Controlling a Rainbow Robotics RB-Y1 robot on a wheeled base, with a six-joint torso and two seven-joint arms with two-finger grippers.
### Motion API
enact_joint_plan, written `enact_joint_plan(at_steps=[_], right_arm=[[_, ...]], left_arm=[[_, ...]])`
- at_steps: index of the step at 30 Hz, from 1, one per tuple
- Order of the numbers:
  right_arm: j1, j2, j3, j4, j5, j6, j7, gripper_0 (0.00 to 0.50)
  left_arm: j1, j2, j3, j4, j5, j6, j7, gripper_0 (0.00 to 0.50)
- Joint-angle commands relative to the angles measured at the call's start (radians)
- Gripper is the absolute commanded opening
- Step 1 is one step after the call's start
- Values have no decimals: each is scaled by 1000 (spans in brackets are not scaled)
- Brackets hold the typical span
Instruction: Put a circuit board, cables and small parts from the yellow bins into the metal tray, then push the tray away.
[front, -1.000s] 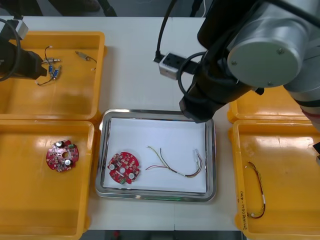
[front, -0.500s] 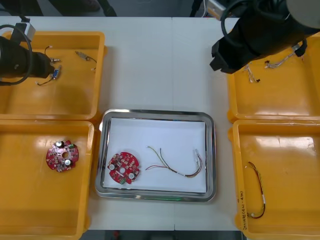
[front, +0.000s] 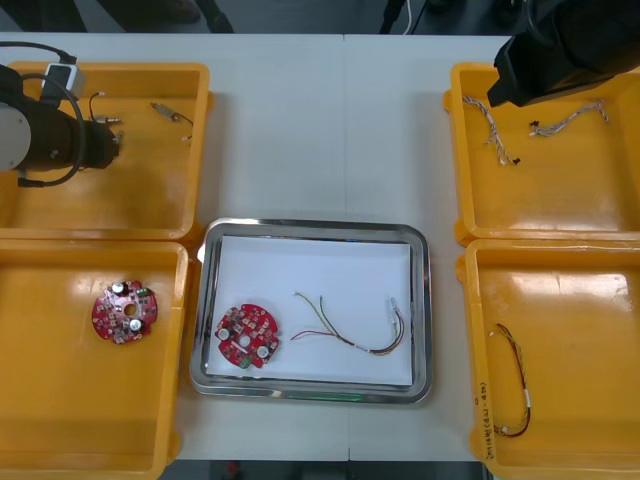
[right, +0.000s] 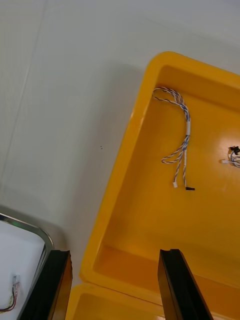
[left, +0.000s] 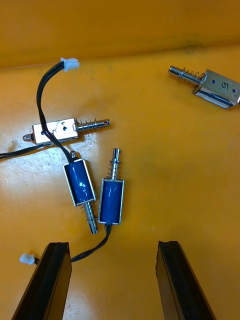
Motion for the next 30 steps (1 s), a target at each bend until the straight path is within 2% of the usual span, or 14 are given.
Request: enact_joint_plan(at_steps=[1,12,16,27,28,29,30], right_arm=[[-50,-33,-44,27,67,3,-49,500],[-61,-33,-127,148,157,3,-48,500],[-71,-33,-150,202,189,3,-45,500],[-101,-27,-182,347,239,3,-40,500],[-104,-27,-182,364,240,-7,-37,500],[-110,-27,-182,386,242,-19,-34,500],[-116,-27,-182,406,240,-31,-29,500]], left_arm=[[-48,-11,-32,19,-19,-52,-142,500],[-48,-31,-60,45,-49,-80,-142,500],[-48,-48,-64,74,-53,-121,-143,500],[-48,-63,-75,95,-64,-140,-151,492],[-48,-63,-80,95,-64,-140,-150,415],[-48,-63,-83,97,-65,-141,-148,239],[-48,-63,-84,97,-65,-140,-147,91]])
